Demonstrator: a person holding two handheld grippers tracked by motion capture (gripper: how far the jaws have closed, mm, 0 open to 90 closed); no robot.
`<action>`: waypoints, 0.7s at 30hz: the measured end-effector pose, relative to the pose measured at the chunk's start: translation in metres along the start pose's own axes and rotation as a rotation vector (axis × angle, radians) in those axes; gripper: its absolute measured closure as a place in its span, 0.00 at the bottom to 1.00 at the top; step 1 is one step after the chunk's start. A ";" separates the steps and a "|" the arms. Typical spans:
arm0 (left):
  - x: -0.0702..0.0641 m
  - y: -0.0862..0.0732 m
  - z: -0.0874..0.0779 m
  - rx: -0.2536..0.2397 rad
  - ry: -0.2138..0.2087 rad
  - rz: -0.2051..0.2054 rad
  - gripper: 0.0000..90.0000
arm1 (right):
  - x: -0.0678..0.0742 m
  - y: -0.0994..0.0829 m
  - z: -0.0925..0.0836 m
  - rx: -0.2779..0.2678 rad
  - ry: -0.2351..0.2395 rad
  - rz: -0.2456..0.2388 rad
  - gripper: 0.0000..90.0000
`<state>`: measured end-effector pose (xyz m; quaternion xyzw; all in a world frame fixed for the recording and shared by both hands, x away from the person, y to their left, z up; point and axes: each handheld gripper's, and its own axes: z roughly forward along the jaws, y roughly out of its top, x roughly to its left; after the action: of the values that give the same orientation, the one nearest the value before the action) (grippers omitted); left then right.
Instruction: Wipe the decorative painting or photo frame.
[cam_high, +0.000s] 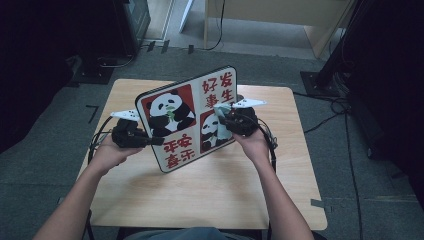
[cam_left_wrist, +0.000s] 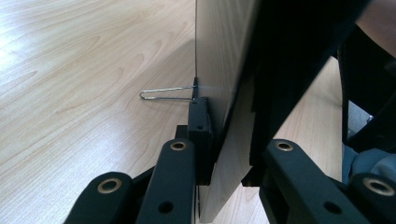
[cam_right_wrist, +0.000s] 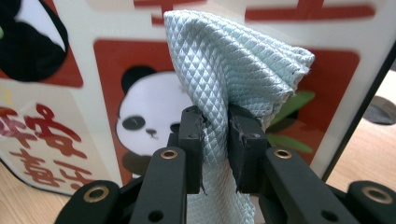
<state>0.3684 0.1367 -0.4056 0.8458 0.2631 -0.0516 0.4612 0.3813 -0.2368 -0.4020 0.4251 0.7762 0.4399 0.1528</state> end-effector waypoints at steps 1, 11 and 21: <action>0.000 0.000 0.000 0.000 0.001 0.000 0.89 | 0.000 -0.002 0.001 0.008 0.000 0.001 0.85; 0.000 0.000 0.000 0.000 0.003 0.000 0.89 | 0.001 -0.020 0.008 0.028 -0.002 0.010 0.85; -0.001 0.000 0.001 0.000 0.001 0.000 0.89 | 0.001 -0.038 0.015 0.051 0.007 0.024 0.86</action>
<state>0.3681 0.1360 -0.4057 0.8458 0.2634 -0.0513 0.4612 0.3707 -0.2372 -0.4412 0.4367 0.7825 0.4232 0.1338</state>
